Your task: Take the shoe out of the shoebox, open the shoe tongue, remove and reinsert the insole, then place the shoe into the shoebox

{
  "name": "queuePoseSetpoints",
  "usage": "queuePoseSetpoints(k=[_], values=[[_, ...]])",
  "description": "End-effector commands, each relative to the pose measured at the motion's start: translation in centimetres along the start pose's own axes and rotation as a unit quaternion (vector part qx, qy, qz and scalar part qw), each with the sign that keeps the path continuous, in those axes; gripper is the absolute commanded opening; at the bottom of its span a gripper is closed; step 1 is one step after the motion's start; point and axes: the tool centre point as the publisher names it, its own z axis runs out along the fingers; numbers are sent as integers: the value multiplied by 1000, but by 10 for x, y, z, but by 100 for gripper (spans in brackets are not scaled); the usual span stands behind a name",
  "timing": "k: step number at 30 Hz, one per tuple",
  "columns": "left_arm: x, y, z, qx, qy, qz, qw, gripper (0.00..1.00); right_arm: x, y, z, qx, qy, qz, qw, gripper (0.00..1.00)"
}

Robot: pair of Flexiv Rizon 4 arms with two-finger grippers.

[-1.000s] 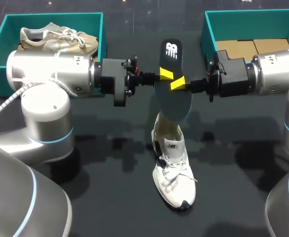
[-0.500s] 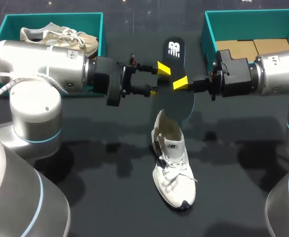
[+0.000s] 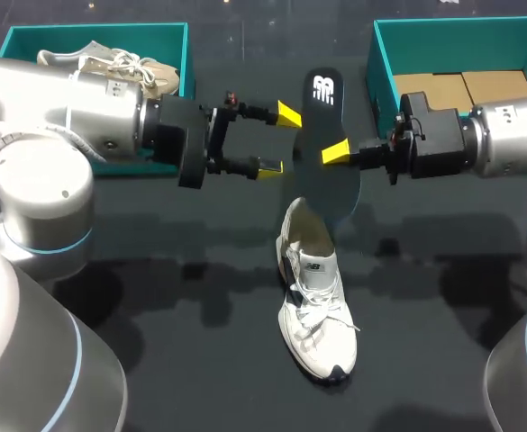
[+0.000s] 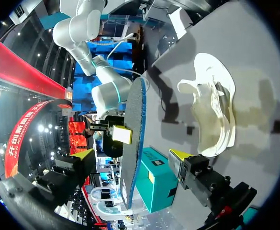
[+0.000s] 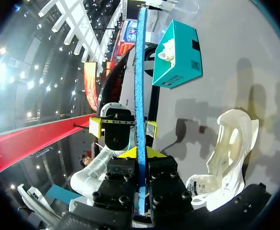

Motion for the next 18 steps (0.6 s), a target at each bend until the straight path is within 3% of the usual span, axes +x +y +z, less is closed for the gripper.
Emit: queuePoseSetpoints(k=[1, 8, 10, 11, 12, 13, 18], values=[[2, -1, 3, -17, 12, -32, 999, 100, -1, 0, -1, 2, -1, -5, 1000, 0], [15, -6, -20, -47, 52, -195, 978, 100, -2, 5, -6, -1, -13, -47, 999, 0], [19, -9, -28, -15, 57, -284, 957, 100, -2, 7, -7, 1, -18, -60, 998, 0], [23, -8, -30, 12, 65, -351, 934, 100, -3, 9, -7, 7, -16, -67, 998, 0], [27, -9, -31, 3, 81, -368, 926, 100, -5, 13, -7, 19, -12, -81, 997, 0], [27, -15, -32, -33, 127, -342, 930, 100, -8, 16, -6, 33, 0, -92, 995, 0], [27, -15, -32, -33, 127, -342, 930, 100, -8, 16, -6, 33, 0, -92, 995, 0]])
